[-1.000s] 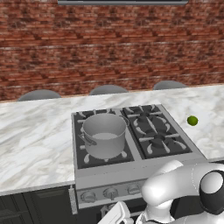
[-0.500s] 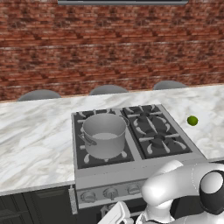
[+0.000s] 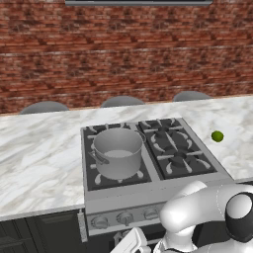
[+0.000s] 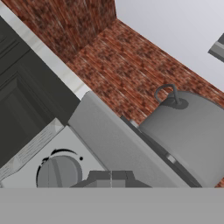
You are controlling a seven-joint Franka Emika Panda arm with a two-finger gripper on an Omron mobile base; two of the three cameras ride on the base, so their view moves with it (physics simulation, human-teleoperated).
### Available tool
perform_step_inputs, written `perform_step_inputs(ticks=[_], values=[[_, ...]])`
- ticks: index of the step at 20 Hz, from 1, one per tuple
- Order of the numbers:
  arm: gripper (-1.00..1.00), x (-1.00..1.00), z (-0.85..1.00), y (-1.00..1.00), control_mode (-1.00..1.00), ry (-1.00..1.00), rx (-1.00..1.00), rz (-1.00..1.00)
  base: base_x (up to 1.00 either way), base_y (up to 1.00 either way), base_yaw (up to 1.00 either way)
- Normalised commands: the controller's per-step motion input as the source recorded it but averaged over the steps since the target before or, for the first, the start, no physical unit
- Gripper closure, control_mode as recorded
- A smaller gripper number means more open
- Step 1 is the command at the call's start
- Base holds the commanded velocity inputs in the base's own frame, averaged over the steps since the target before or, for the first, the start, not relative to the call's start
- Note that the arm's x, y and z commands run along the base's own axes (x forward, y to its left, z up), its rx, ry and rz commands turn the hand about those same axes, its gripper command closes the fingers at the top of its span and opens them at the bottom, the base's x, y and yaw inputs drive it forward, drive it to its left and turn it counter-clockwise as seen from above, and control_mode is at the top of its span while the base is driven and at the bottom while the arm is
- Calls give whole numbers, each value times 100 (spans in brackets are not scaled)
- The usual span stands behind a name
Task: Turn on the burner for the pot on the stove. Wait thirty seconds for the pot to heat up. Then add the lime to the pot.
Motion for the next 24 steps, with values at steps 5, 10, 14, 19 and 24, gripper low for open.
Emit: perform_step_inputs(ticks=[5,10,14,19,24], values=[[100,0,0,0,-100,0,0,0,0,0,0],[100,0,0,0,-100,0,0,0,0,0,0],[100,0,0,0,-100,0,0,0,0,0,0],[100,0,0,0,-100,0,0,0,0,0,0],[100,0,0,0,-100,0,0,0,0,0,0]])
